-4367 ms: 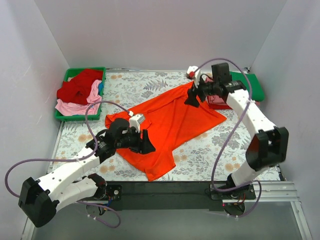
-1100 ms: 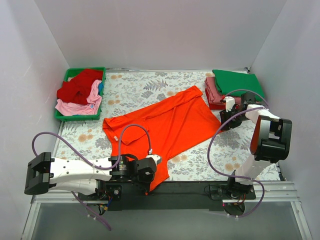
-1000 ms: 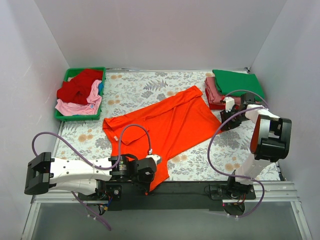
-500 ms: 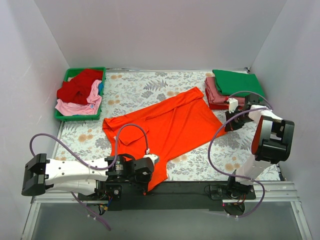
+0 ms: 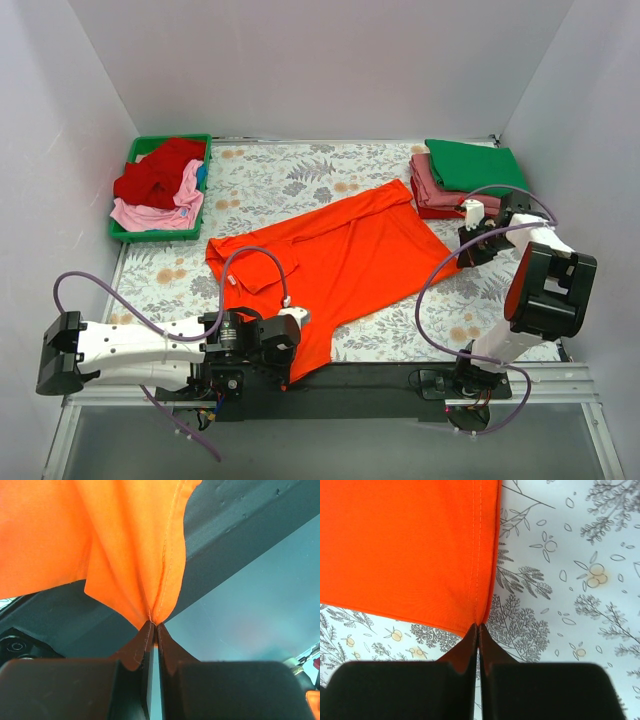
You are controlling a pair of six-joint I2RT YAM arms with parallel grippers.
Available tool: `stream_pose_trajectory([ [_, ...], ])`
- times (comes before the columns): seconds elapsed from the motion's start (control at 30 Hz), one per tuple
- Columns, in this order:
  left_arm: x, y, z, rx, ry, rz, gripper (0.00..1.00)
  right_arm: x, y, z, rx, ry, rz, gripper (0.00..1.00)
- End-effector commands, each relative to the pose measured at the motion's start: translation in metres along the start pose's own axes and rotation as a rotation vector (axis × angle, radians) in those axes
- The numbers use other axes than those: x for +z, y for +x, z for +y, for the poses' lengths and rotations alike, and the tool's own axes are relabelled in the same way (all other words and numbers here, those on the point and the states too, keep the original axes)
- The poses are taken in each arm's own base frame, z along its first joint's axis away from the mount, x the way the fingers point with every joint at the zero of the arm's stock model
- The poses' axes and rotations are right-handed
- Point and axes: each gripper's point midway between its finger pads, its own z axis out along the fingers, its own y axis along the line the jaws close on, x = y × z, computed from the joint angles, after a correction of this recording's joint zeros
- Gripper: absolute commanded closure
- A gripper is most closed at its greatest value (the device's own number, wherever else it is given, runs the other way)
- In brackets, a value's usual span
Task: Fold and stack the t-shirts
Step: Fold the tshirt
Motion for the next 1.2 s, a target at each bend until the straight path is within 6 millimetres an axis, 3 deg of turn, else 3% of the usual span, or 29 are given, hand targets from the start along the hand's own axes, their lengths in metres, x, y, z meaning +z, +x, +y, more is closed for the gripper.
stream_pose_trajectory([
  [0.0, -0.003, -0.001, -0.007, -0.005, 0.016, 0.005, 1.00, -0.019, -0.003, -0.004, -0.022, 0.035, -0.027, 0.99],
  [0.1, -0.001, -0.002, -0.010, 0.004, 0.024, 0.005, 1.00, -0.023, -0.005, -0.007, -0.019, 0.042, -0.038, 0.99],
  [0.4, 0.000, -0.009, -0.015, 0.019, 0.031, -0.016, 1.00, -0.014, -0.011, 0.008, -0.001, -0.078, -0.072, 0.99],
  [0.8, 0.005, -0.022, -0.006, 0.027, -0.058, -0.057, 1.00, -0.014, -0.029, 0.012, -0.002, -0.134, -0.127, 0.99],
  [1.17, -0.004, -0.041, -0.002, -0.001, -0.099, -0.140, 1.00, -0.014, -0.042, 0.015, 0.004, -0.180, -0.163, 0.99],
])
